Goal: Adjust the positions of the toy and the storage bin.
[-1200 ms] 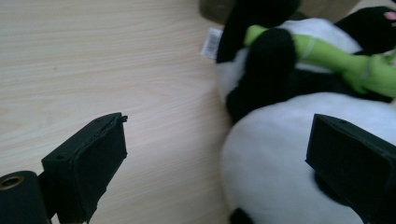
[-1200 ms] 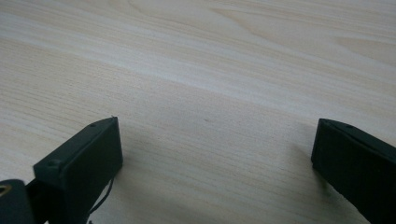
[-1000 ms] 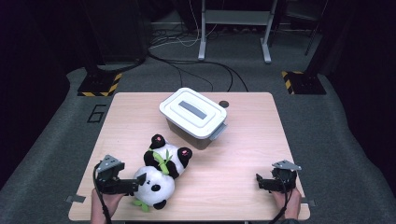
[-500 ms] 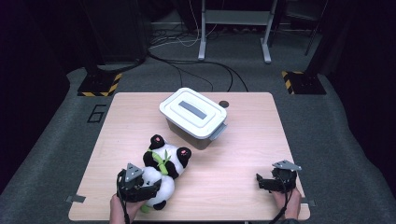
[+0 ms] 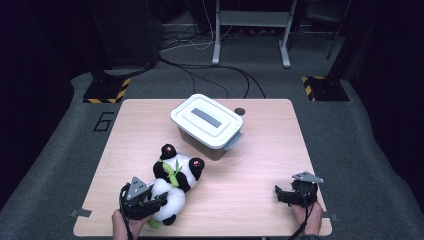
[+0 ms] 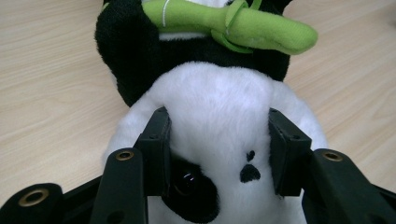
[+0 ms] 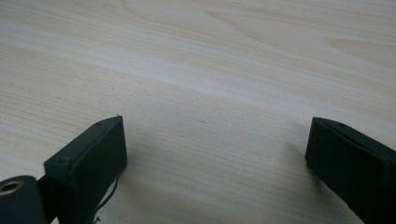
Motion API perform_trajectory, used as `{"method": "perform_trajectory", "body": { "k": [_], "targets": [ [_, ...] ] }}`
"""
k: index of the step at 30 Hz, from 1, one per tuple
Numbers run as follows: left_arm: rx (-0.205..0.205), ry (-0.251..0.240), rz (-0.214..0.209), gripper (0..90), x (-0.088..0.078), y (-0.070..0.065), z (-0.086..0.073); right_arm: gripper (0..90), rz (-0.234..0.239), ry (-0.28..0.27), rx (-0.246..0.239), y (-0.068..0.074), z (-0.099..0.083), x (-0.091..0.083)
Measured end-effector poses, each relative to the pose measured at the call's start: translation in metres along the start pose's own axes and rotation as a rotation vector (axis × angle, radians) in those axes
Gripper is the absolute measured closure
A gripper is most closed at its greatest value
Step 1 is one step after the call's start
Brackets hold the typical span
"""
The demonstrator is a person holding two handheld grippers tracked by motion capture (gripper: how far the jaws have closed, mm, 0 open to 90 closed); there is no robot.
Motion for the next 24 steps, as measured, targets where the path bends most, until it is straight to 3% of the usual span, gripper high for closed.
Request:
{"method": "perform_trajectory", "body": {
  "k": [5, 9, 16, 17, 24],
  "targets": [
    [0.066, 0.040, -0.056, 51.1, -0.002, 0.009, 0.005, 5.2, -0.001, -0.002, 0.001, 0.000, 0.000, 0.000],
    [0.086, 0.069, -0.095, 51.1, -0.004, 0.018, 0.008, 5.4, -0.002, -0.002, 0.002, 0.000, 0.000, 0.000],
    [0.142, 0.096, -0.133, 51.2, -0.007, 0.028, 0.012, 5.7, -0.002, -0.004, 0.005, 0.000, 0.000, 0.000],
    [0.191, 0.102, -0.142, 51.2, -0.008, 0.033, 0.013, 5.8, -0.003, -0.004, 0.006, 0.000, 0.000, 0.000],
    [0.244, 0.127, -0.163, 50.9, -0.014, 0.053, 0.018, 6.2, -0.003, -0.005, 0.007, 0.000, 0.000, 0.000]
  ]
}}
Point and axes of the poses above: each handheld gripper's, and its own axes: x roughly forward along the jaws, z roughly out of its top, y roughly to its left, the point moved 5 cm from there along x, roughly forward along the jaws, and after that the axes turned 6 degrees about x, right-handed, at the moved point
